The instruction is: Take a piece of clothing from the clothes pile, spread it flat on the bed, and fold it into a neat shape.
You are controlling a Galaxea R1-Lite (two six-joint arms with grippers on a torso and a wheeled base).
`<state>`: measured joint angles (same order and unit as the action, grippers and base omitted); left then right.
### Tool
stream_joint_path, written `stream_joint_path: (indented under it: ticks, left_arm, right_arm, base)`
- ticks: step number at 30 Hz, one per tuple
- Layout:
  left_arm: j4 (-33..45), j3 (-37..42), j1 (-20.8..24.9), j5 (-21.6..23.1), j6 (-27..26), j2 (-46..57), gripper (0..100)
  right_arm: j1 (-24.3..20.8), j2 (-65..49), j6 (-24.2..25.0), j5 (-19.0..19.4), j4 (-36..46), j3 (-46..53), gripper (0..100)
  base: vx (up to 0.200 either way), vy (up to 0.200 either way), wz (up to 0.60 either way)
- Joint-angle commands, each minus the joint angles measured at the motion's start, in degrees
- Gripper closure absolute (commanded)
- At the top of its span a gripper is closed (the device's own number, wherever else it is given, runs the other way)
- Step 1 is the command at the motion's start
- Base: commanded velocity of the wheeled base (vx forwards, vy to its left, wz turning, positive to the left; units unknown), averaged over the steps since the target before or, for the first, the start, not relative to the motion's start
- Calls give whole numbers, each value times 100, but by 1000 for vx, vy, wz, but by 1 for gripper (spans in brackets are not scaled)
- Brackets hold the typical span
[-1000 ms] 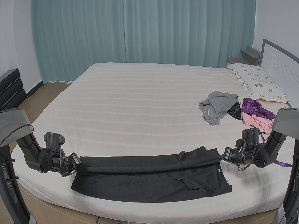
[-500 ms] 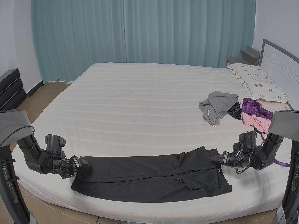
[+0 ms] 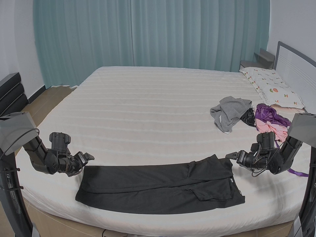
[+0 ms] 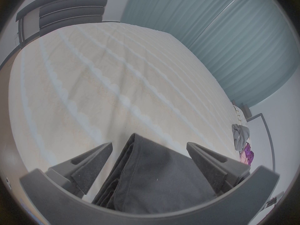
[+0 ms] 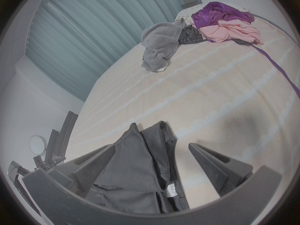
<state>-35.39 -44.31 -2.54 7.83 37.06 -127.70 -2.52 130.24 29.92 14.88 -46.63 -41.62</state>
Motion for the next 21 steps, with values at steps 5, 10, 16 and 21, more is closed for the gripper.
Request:
stream_joint_path:
  ticks: [5,10,16,21]
  left_arm:
    - [23,-403,51,-9,-155,-432,100]
    - [-3,-482,43,-18,-182,-475,100]
    - [-21,-649,-151,-27,-15,-414,100]
    - [6,-956,-265,-18,381,-396,100]
  right_arm:
    - [50,212,14,-3,22,-233,0]
    - [59,370,14,-3,49,-364,0]
    - [85,502,49,-12,93,-602,0]
    - [59,555,49,-12,93,-655,0]
  base:
    - [0,0,0]
    - [0,0,0]
    - [0,0,0]
    - [0,0,0]
